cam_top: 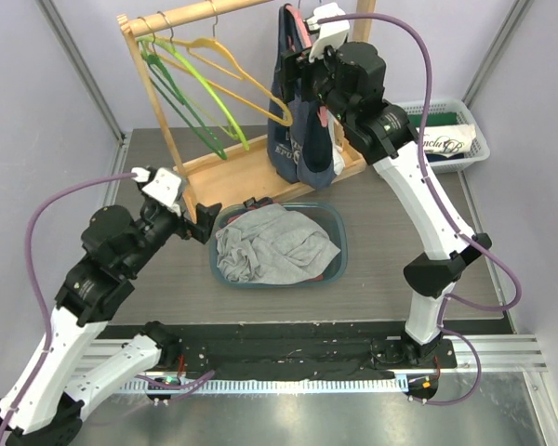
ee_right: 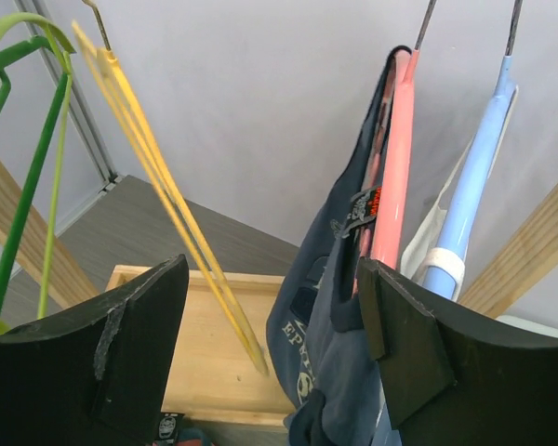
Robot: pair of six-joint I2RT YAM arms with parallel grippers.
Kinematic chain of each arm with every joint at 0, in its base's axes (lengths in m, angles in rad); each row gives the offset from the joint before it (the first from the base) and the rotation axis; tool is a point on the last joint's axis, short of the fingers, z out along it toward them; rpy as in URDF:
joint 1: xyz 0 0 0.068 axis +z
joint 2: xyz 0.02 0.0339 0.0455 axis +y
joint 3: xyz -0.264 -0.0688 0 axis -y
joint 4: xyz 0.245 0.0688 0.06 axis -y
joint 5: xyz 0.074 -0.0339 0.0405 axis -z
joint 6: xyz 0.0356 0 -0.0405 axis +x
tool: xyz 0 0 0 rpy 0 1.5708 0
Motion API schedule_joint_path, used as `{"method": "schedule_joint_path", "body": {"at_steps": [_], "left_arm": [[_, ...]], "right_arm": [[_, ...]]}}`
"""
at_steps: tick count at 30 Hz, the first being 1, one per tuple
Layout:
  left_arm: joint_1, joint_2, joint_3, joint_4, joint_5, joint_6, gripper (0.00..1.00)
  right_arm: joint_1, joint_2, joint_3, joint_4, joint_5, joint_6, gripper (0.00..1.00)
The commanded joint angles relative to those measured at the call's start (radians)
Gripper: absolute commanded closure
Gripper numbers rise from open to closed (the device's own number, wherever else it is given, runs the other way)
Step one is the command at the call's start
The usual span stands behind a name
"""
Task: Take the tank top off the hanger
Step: Pick up the hanger from the clothesline.
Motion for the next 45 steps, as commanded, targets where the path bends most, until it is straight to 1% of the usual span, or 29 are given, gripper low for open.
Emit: {"method": "schedule_joint_path", "body": {"at_steps": [1,6,11,16,21,24,30,35,41,44,45], "left_arm": [[0.005,0.011,0.007,0.043,0.081,-0.007,0.01],[0.005,0.018,0.028,0.036,0.139,-0.015,0.02],[0.005,0.017,0.042,0.026,0.196,-0.021,0.03],[0.005,0.022,0.053,0.024,0.222,-0.030,0.03],[0.005,0.012,0.057,0.027,0.236,-0.038,0.03],[0.005,0.008,0.059,0.027,0.239,-0.044,0.03],[0.006,0.006,0.082,0.027,0.258,-0.055,0.04],[0.006,0.002,0.089,0.030,0.267,-0.067,0.04],[0.008,-0.012,0.088,0.032,0.271,-0.084,0.05],[0.008,-0.014,0.080,0.032,0.282,-0.081,0.06],[0.008,-0.015,0.080,0.032,0.290,-0.081,0.06]], "right_arm": [[-0.039,-0.010,0.026,-0.009,-0.041,0.022,0.19],[-0.089,0.008,0.047,-0.017,-0.051,0.056,0.19],[-0.115,-0.026,-0.022,-0.018,-0.049,0.059,0.19],[-0.134,-0.030,-0.058,-0.018,-0.046,0.061,0.19],[-0.140,0.006,-0.058,-0.043,-0.041,0.061,0.19],[-0.141,0.026,-0.065,-0.058,-0.014,0.055,0.19],[-0.140,0.020,-0.133,-0.086,0.049,0.055,0.27],[-0.138,-0.003,-0.167,-0.092,0.057,0.064,0.28],[-0.140,-0.035,-0.202,-0.156,0.080,0.072,0.27],[-0.137,-0.084,-0.257,-0.144,0.028,0.099,0.23],[-0.137,-0.099,-0.277,-0.132,-0.044,0.105,0.20]]}}
